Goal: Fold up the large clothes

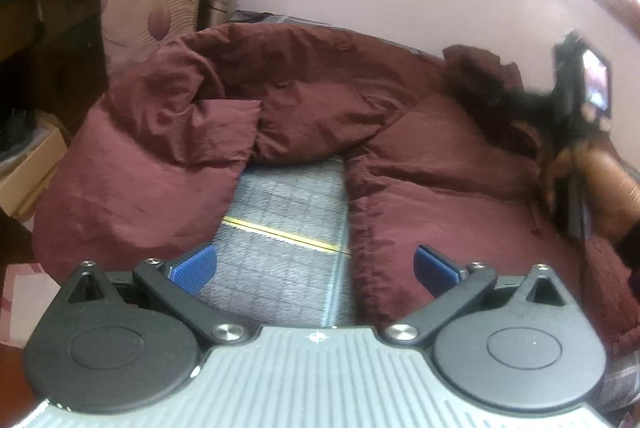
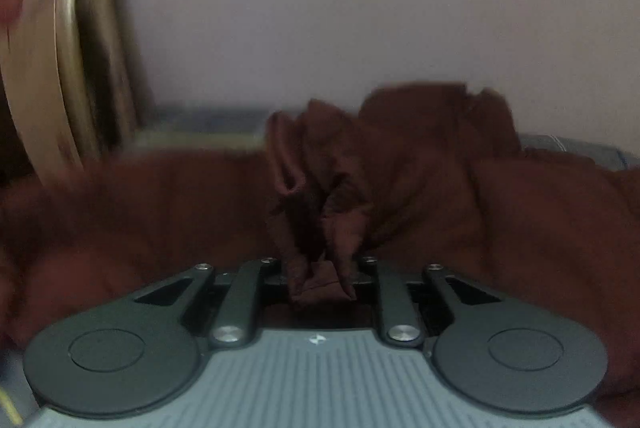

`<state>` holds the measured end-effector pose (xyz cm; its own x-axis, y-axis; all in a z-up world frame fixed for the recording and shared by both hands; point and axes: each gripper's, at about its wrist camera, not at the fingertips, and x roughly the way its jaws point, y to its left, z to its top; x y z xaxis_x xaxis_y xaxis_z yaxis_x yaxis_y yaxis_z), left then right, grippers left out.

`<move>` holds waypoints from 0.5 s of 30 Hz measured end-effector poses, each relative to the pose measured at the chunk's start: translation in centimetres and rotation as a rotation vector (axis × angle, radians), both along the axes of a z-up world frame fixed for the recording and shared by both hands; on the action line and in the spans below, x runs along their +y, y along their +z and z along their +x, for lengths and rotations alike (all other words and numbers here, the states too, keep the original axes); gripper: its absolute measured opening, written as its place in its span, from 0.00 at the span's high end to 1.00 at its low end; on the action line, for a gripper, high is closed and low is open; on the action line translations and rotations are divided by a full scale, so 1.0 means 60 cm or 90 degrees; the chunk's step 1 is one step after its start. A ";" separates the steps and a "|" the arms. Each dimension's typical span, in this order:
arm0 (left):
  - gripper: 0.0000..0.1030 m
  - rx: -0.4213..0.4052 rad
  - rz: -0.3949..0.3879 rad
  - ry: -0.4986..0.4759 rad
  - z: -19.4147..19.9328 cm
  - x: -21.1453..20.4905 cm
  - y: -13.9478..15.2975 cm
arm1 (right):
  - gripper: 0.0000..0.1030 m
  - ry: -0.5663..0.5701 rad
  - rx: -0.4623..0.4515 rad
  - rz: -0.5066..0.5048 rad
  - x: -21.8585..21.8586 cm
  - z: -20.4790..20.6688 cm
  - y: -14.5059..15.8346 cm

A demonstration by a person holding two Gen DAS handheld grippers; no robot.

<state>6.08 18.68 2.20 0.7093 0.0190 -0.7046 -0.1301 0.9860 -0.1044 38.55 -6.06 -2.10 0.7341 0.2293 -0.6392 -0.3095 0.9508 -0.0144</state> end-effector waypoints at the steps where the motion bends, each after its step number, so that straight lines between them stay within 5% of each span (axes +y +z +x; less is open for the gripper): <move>1: 0.00 -0.006 -0.004 0.005 -0.003 0.006 -0.003 | 0.69 0.003 -0.014 -0.036 0.008 -0.009 -0.004; 4: 0.00 -0.024 0.000 0.026 -0.017 0.025 -0.011 | 0.15 0.025 -0.064 -0.142 0.046 -0.039 -0.006; 7: 0.00 -0.044 0.011 0.038 -0.041 0.048 -0.022 | 0.14 0.041 -0.170 -0.194 0.085 -0.079 0.016; 10: 0.00 -0.093 0.024 0.066 -0.077 0.072 -0.043 | 0.14 0.091 -0.226 -0.121 0.098 -0.146 0.070; 15: 0.01 -0.110 -0.096 0.097 -0.124 0.123 -0.104 | 0.14 0.236 -0.176 0.046 0.109 -0.243 0.119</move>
